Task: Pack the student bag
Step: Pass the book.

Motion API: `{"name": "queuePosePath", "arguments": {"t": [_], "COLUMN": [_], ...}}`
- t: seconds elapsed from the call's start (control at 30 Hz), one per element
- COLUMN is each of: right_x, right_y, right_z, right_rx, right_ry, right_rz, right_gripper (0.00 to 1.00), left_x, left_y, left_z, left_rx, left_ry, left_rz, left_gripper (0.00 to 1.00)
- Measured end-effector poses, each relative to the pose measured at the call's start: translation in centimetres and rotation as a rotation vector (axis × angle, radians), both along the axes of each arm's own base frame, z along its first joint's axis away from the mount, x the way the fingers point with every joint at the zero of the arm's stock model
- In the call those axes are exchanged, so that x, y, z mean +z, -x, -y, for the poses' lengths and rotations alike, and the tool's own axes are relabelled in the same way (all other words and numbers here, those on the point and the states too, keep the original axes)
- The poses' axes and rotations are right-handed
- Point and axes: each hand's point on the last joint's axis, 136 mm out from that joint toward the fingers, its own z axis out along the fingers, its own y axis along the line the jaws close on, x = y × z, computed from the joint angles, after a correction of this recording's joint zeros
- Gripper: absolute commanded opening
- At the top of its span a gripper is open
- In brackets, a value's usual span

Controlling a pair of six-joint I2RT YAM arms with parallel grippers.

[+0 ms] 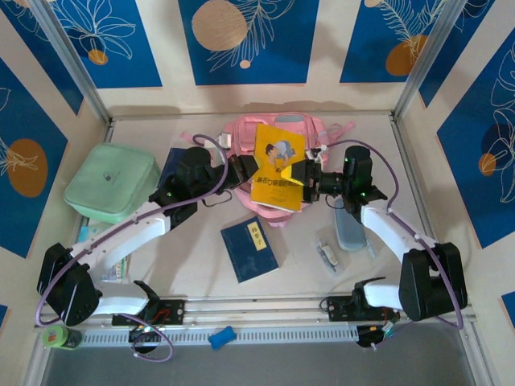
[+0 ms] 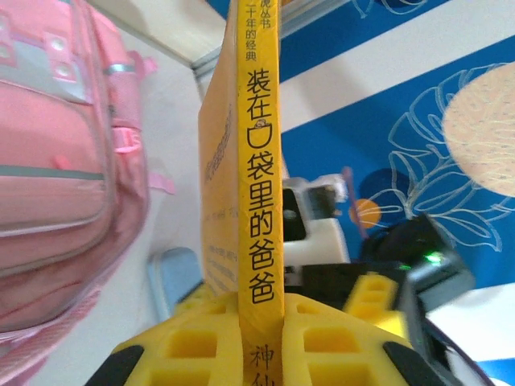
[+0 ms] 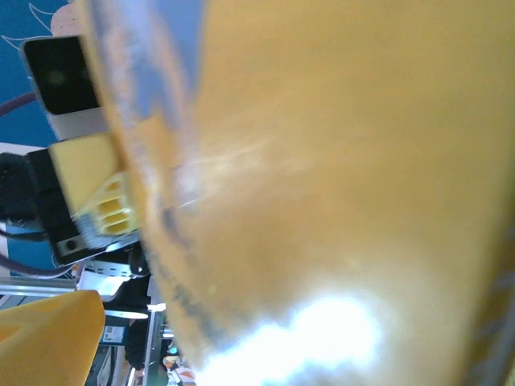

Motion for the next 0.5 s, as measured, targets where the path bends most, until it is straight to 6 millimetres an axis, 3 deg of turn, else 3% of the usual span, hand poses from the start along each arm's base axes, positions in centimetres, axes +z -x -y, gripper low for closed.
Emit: {"name": "queuePosePath", "arguments": {"t": [0.1,0.3,0.5], "right_x": [1.1,1.6,0.5], "right_y": [0.6,1.2,1.1], "right_z": [0.4,0.4,0.4], "right_rx": [-0.005,0.005,-0.008], "right_ry": [-0.006,-0.004,0.031], "right_rz": [0.024,0.026,-0.012], "right_gripper": [0.94,0.68,0.34], "left_x": [-1.3,-2.9,-3.1], "left_y": [-0.2,-0.3,-0.2], "left_z": [-0.6,-1.2,-1.2], "left_rx": [0.027,0.042,0.035], "left_ry": [-0.063,-0.140,-0.162], "left_rz": [-0.007,-0.020,-0.009], "left_gripper": [0.00,0.00,0.00]}}
